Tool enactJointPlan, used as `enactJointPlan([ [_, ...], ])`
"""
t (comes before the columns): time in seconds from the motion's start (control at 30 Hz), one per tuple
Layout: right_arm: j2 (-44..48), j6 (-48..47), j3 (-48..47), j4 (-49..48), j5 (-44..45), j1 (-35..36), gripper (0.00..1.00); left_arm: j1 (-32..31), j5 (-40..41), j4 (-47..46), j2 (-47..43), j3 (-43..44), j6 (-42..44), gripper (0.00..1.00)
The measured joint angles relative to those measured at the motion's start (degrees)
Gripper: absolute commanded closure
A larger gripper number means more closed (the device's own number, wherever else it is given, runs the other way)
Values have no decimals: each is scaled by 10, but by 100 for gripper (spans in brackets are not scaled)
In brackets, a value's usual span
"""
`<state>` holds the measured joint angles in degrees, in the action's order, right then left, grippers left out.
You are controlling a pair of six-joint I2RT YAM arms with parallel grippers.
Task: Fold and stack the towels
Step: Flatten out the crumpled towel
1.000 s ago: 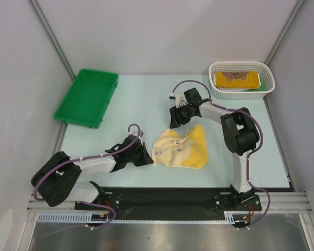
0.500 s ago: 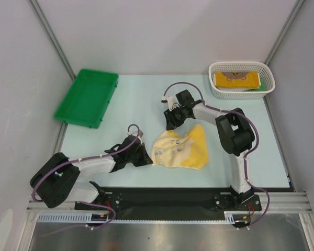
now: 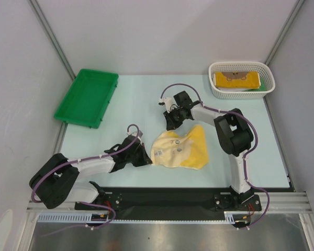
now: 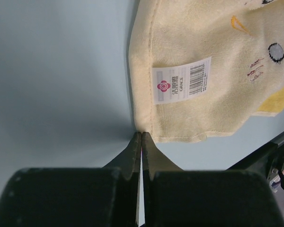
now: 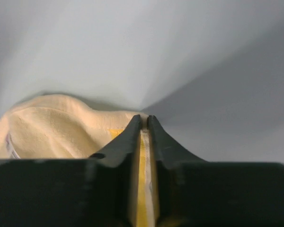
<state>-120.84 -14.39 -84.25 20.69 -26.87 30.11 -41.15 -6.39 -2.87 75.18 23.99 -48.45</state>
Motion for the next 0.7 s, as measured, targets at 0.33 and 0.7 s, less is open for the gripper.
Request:
enactJointPlan([
  [0.33, 32, 49, -1, 41, 68, -4, 100, 0, 33, 129, -10, 96, 77, 100],
  [0.7, 346, 109, -135, 101, 234, -29, 100, -1, 131, 310, -76, 542, 360, 100],
])
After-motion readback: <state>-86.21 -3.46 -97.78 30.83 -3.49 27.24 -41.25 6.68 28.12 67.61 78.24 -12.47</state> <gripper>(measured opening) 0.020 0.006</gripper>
